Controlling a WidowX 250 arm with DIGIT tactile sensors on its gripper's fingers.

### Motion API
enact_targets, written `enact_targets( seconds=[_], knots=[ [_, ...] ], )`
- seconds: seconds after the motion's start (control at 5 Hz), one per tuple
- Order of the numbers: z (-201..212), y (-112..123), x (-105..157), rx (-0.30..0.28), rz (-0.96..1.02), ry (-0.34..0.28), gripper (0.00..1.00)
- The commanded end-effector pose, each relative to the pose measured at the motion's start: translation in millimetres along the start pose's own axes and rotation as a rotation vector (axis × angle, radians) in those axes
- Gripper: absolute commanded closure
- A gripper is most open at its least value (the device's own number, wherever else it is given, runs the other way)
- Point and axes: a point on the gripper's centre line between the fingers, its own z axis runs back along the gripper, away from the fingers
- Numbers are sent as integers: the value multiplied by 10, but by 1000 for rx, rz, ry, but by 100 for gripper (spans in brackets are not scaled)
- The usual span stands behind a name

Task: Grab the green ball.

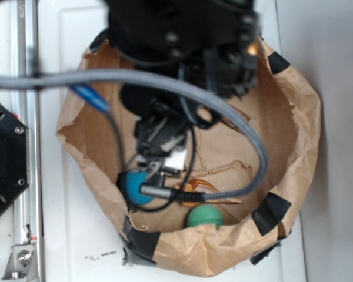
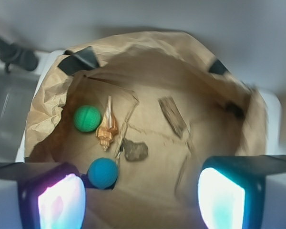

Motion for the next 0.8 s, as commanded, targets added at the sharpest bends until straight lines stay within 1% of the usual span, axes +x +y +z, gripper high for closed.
enact_targets(
  seconds=[0.0, 0.2, 0.4, 0.6],
  knots=[
    [-271, 176, 197, 13, -339, -90, 0],
    [-480, 220, 186, -10, -465, -102, 0],
    [-571, 211, 133, -54, -566, -129, 0],
    [-634, 121, 120, -91, -748, -166, 0]
  ],
)
